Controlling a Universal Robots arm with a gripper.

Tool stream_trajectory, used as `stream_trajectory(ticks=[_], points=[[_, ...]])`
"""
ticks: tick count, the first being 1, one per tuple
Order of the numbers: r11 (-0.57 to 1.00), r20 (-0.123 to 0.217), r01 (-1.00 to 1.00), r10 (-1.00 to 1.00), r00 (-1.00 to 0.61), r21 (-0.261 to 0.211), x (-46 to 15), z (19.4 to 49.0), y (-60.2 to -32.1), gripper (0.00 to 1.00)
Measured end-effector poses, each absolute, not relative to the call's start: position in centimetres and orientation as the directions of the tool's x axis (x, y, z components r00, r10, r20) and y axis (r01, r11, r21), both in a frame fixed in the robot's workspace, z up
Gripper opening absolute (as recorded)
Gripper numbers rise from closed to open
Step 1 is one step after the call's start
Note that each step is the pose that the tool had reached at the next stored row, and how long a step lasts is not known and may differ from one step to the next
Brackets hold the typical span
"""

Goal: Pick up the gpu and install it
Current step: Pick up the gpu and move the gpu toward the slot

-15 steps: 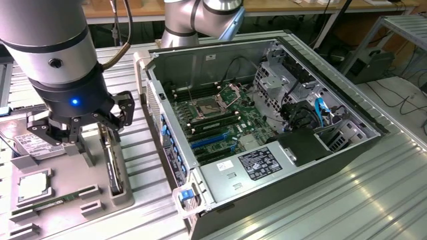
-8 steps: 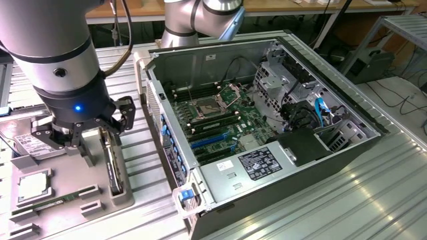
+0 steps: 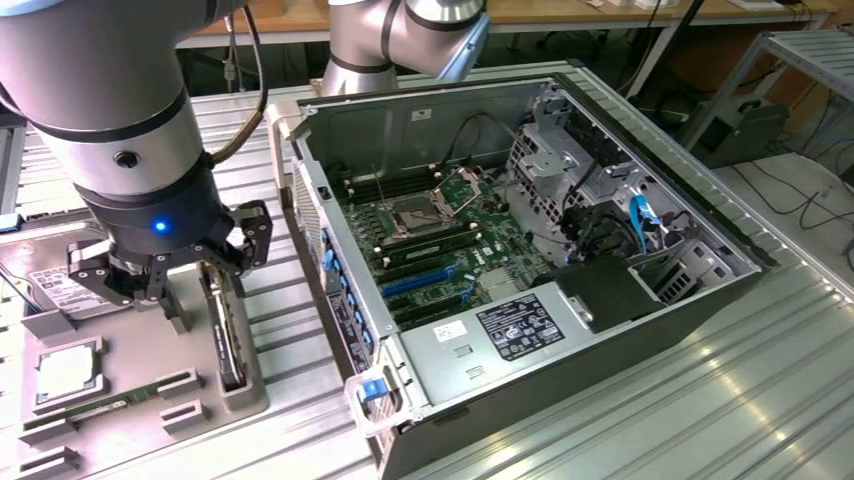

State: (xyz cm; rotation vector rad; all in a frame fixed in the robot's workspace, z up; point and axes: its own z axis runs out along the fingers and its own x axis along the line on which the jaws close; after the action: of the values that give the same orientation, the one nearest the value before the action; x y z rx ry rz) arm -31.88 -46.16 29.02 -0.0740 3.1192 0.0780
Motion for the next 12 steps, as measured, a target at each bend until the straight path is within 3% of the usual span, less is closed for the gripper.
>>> stream_trajectory(ticks=[12], points=[[0.998, -0.022, -0.048, -0.047, -0.999, 0.049, -31.9, 27.4, -46.2, 0.63]])
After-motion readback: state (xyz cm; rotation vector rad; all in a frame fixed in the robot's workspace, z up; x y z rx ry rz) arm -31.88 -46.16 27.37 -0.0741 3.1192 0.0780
